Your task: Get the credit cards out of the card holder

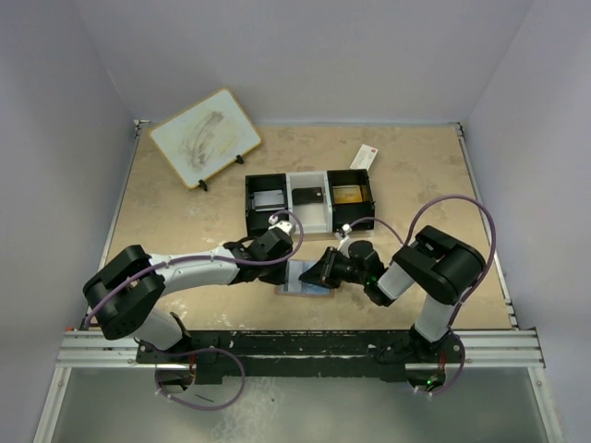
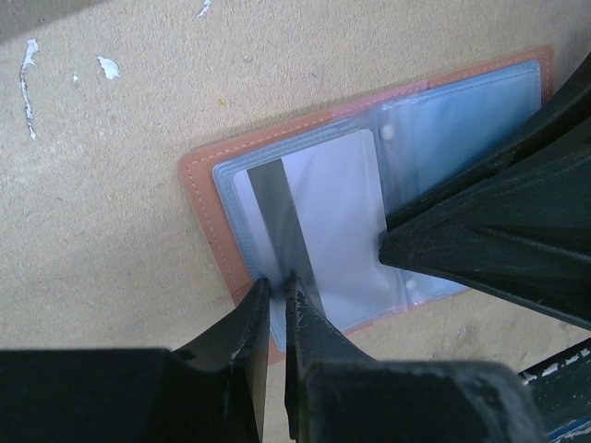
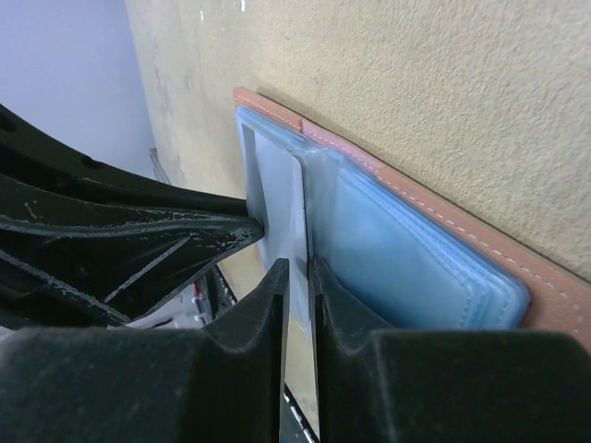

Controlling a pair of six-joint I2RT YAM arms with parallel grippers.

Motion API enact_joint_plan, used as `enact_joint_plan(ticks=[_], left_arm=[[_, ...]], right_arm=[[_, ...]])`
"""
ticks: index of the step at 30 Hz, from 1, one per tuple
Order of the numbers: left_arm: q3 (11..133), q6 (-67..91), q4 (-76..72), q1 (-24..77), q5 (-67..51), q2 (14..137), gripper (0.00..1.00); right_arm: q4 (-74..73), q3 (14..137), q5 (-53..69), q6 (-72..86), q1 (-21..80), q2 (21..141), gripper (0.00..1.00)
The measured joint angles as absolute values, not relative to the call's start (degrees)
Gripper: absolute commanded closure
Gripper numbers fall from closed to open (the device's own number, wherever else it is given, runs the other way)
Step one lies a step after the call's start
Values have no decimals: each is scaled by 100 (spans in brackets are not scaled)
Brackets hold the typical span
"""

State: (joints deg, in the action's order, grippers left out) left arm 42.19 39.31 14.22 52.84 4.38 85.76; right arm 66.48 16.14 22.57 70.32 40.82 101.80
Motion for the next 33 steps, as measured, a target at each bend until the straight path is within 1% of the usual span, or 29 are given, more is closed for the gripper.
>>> enact_joint_plan(ticks=[4,9,13,16,19,22,26,29,30,33], left_arm=[[4219,3881,1428,5258,403,8576,100],[4219,3876,1441,5251,436,8569,100],[4219,3946,1393,5264,504,8571,97],[4189,3997,1315,5306,532,8565,93],[4121,4047,1264,5332,572,8503,91],[4056,4095,1302,5341,604,8418,86],[4042,4119,1448,5343,666,8348,74],[4042,4136,1551,5343,709,8274,63],[4042,4136,1575,5343,731,8239,61],[4071,4139,1623,5343,788,8143,61]], right_arm=[[6121,1772,2248,6864,4084,10040,100],[5094,1986,1984,6608,4187,9577,100],[4176,2051,1647,6490,4313,8962,100],[3767,2053,1494,6475,4318,8617,100],[3586,2056,1391,6484,4318,8407,100],[3441,2051,1288,6495,4313,8281,100],[3284,1999,1245,6517,4307,8106,100],[3339,1940,1278,6528,4307,8086,95],[3385,1918,1306,6525,4307,8103,94],[3647,1894,1389,6523,4307,8248,89]])
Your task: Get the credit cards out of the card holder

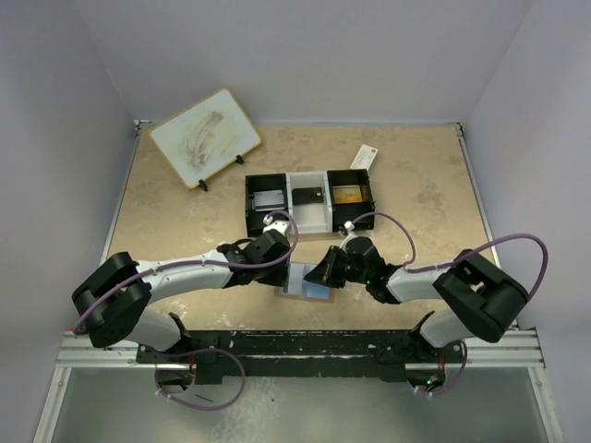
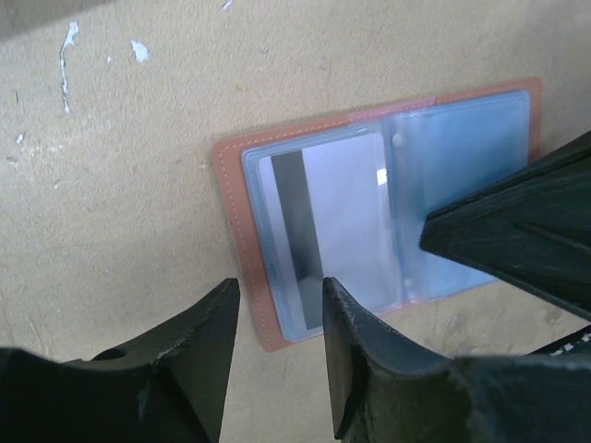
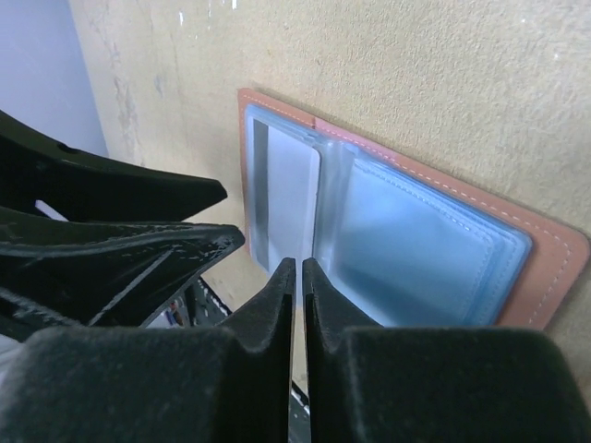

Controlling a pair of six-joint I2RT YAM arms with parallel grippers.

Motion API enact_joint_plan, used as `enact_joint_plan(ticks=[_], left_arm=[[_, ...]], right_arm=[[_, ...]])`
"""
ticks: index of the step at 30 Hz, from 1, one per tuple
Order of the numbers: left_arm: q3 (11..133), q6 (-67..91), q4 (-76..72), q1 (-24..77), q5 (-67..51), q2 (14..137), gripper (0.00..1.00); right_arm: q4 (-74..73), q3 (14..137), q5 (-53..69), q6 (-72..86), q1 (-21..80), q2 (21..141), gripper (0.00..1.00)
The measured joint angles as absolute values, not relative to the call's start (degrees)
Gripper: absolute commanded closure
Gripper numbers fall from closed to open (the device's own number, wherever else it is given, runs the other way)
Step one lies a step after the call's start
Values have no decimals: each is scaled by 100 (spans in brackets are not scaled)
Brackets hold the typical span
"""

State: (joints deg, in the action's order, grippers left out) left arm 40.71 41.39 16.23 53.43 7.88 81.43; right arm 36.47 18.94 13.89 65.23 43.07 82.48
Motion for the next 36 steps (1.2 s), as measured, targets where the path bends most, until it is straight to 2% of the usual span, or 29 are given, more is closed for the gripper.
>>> enact_joint_plan(ticks=[3,6,12,14,21,24,32,36], left_arm=[[4174,4160,1623,5343,799,8130,62],[4211,4268,1511,5343,799,8132,71],[4130,4475,1214,5343,740,8346,92],[4034,4545,1079,5343,663,8401,95],[3907,4604,639,5343,346,8479,97],[3874,4657,504,5343,314,8525,94],[3892,4740,998,5376,904,8254,86],[3951,4744,1234,5376,1210,8250,86]], right_arm=[[3948,1894,1485,6523,4307,8490,84],[4115,1894,1601,6547,4307,8715,76],[4287,1894,1614,6709,4307,8888,71],[4416,1887,1621,6770,4307,8954,71],[5349,1656,1732,7118,4305,9365,71],[5640,1653,1793,7223,4294,9559,72],[5365,1527,1664,7435,4285,9282,72],[5052,1525,1575,7441,4285,9083,72]])
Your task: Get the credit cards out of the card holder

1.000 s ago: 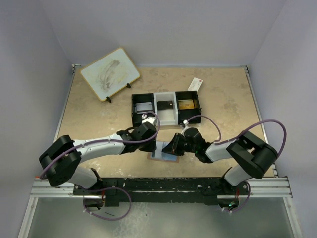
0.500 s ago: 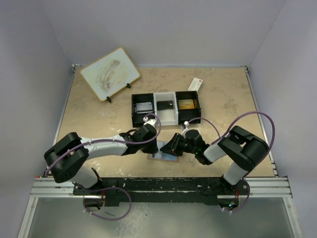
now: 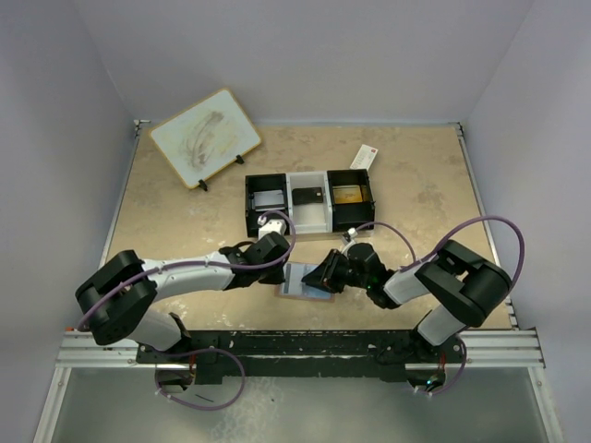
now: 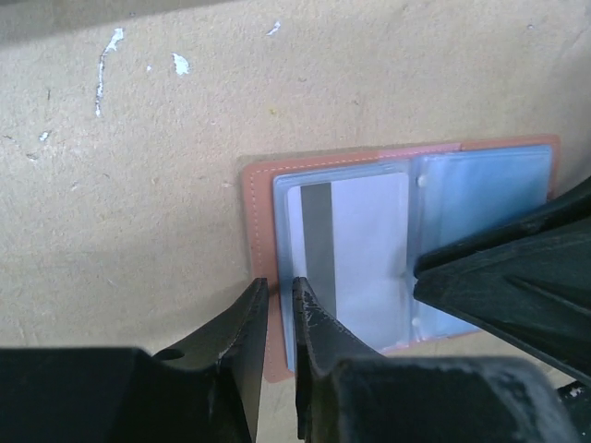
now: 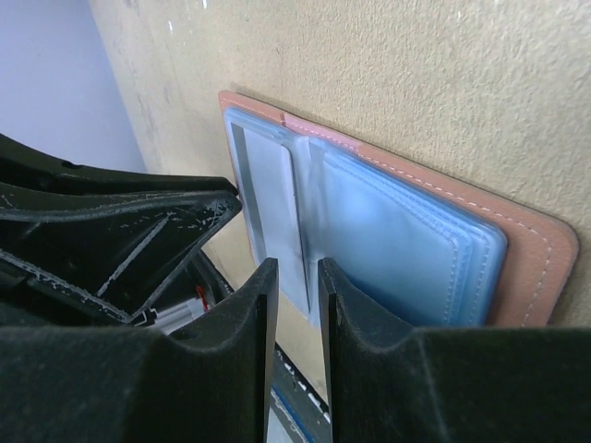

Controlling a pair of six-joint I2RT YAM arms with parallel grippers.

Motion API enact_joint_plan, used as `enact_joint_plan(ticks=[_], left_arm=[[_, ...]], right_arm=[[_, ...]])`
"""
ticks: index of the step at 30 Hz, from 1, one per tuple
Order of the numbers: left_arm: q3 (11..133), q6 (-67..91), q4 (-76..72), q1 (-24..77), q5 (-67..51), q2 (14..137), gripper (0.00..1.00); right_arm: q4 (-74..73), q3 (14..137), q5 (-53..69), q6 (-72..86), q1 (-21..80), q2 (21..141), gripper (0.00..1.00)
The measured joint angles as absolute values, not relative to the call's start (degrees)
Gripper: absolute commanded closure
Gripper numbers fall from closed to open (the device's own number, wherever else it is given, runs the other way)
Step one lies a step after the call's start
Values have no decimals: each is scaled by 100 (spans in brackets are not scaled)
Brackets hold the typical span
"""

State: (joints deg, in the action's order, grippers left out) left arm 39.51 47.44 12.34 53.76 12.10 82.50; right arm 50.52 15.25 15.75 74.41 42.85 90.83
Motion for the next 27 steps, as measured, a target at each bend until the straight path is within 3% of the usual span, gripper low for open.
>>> enact_joint_plan(ticks=[8,13,18,21,27], left_arm=[[4010,4735,1129,5376,1190,8427,95],[4010,4641,1068,5371,1024,8436,100],[4016,4491,1028,5369,843,8455,100],[4016,4436,1022,5369,829,8458,100],[4062,4438,1022,5369,899,8521,100]], right_arm=[[4960,1575,1575,7419,4285,9074,73],[5009,1588,1597,7404,4285,9137,82],[5179,1581,1645,7428,4278,9266,88],[5234,1581,1662,7424,4270,9317,100],[5325,1444,1616,7485,4270,9233,100]])
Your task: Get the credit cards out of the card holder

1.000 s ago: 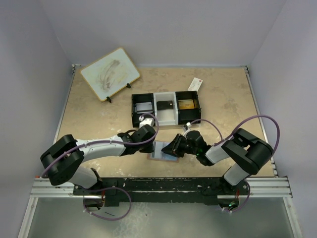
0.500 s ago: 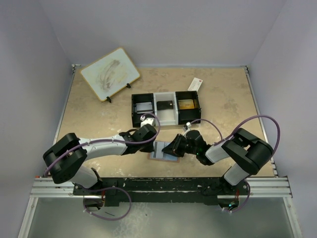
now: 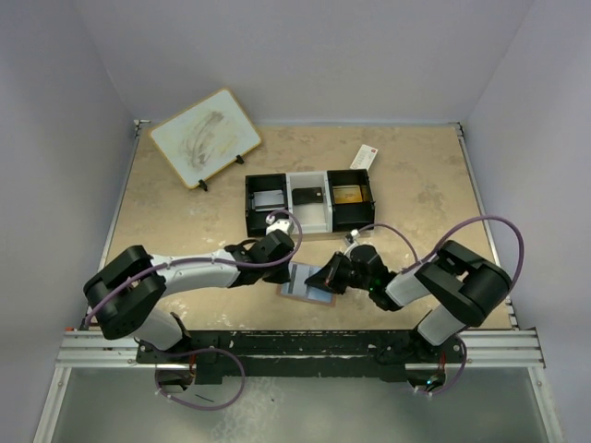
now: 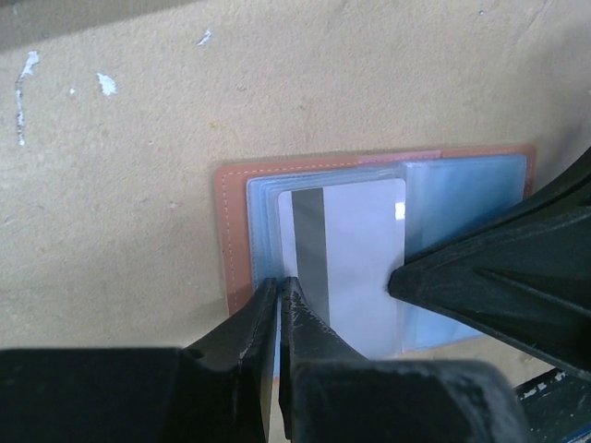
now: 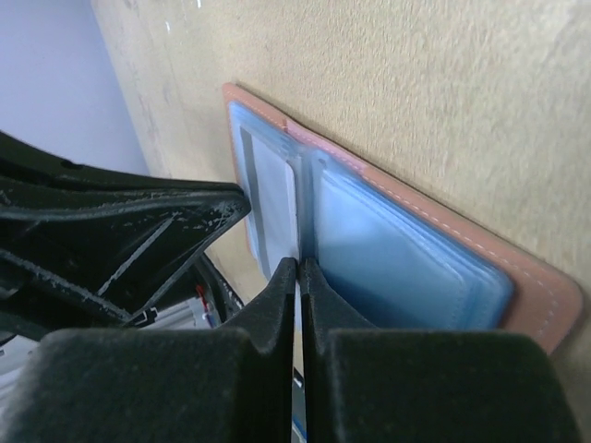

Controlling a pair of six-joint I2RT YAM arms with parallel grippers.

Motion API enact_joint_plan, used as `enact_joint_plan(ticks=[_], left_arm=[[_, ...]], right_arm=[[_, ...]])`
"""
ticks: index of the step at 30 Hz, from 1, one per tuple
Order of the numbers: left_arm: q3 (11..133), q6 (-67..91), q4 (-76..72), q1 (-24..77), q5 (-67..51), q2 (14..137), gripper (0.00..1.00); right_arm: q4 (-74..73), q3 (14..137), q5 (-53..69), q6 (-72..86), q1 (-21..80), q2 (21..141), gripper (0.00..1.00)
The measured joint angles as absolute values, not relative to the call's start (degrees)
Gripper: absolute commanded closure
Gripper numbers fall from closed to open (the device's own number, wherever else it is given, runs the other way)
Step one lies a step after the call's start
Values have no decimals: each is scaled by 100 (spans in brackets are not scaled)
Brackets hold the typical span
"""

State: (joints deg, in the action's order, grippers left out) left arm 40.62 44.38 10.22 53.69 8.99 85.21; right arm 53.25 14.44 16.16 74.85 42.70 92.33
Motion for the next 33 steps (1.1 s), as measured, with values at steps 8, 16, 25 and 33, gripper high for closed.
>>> enact_joint_plan(ticks=[8,16,25,33], left_arm=[[4132,4569,779,5415,1022,8705,100],[4123,4613,733,5424,1151,8801,100],[4123,4613,703,5446,1151,8801,100],[4123,4613,705,5446,1149,8801,100]], right_arm=[[4641,1313,1601,7286,4097,8495,100],[4554,1070,1636,7290,3933,8211,100],[4318,919,1671,7249,3924,8001,100],[3911,670,1887,7061,3706,7439,100]])
